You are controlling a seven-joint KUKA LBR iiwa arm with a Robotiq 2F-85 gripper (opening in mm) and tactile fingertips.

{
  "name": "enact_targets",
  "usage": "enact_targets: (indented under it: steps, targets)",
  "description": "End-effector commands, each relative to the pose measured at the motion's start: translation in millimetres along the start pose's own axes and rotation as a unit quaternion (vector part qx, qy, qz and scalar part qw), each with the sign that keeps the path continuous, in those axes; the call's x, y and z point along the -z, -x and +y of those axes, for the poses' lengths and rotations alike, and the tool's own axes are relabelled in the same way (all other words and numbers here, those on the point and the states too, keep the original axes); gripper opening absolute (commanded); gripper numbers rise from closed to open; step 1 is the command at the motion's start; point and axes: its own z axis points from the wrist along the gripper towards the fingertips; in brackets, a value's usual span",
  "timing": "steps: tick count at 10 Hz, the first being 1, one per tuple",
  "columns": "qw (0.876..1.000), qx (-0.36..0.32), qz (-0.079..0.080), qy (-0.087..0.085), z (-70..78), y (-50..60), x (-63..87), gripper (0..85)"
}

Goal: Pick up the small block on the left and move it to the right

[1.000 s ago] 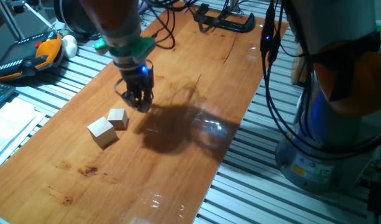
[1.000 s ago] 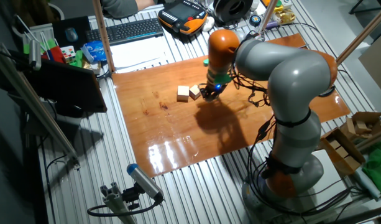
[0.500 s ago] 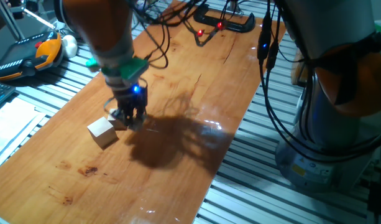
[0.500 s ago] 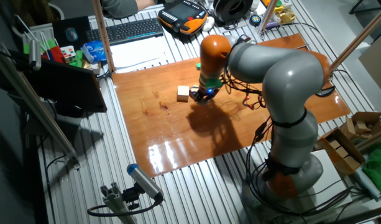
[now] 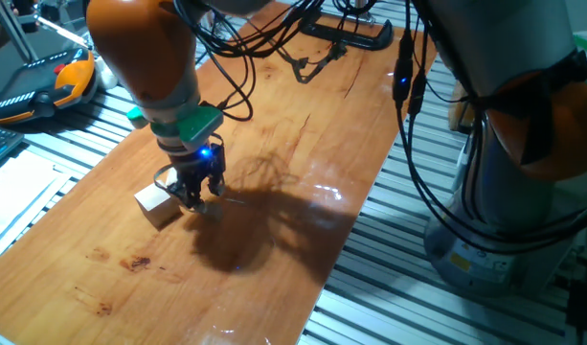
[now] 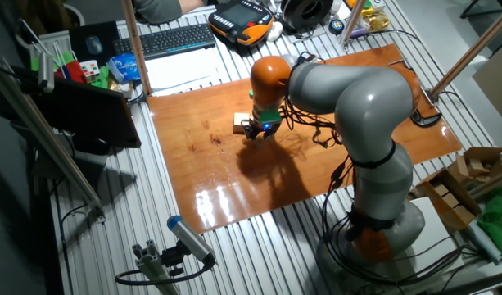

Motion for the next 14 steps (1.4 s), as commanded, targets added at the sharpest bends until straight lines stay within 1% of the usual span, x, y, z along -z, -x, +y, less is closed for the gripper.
enact_targets:
  steps: [1, 2, 3, 4, 5, 6, 7, 8, 9, 10, 11, 12, 13, 14]
  targets:
    - [1.000, 0.004, 0.001, -0.002, -0.8, -0.8, 3.0, 48.7]
    - [1.000, 0.017, 0.004, -0.008, -3.3, -2.3, 11.2, 45.7]
    - [0.999, 0.036, 0.000, -0.020, -7.8, -3.7, 20.5, 39.3]
    - [0.997, 0.069, -0.001, -0.038, -15.0, -2.6, 30.2, 28.7]
    - [0.995, 0.099, 0.011, -0.031, -27.3, 3.7, 44.1, 19.0]
    - [0.992, 0.124, 0.017, -0.028, -38.6, 8.2, 53.2, 5.0]
    - [0.989, 0.140, 0.022, -0.029, -51.4, 11.2, 62.8, 0.7]
    - [0.987, 0.155, 0.026, -0.027, -65.7, 12.1, 71.2, 0.7]
    - [0.985, 0.167, 0.027, -0.023, -84.7, 12.0, 79.5, 0.7]
    - [0.984, 0.175, 0.026, -0.018, -99.4, 12.5, 87.4, 0.7]
    - [0.982, 0.183, 0.027, -0.020, -109.6, 12.1, 96.4, 0.7]
    - [0.981, 0.191, 0.024, -0.023, -118.5, 11.3, 103.0, 0.7]
    - [0.980, 0.194, 0.020, -0.025, -126.2, 11.6, 107.9, 0.7]
    - [0.980, 0.197, 0.016, -0.027, -130.6, 12.6, 110.4, 0.7]
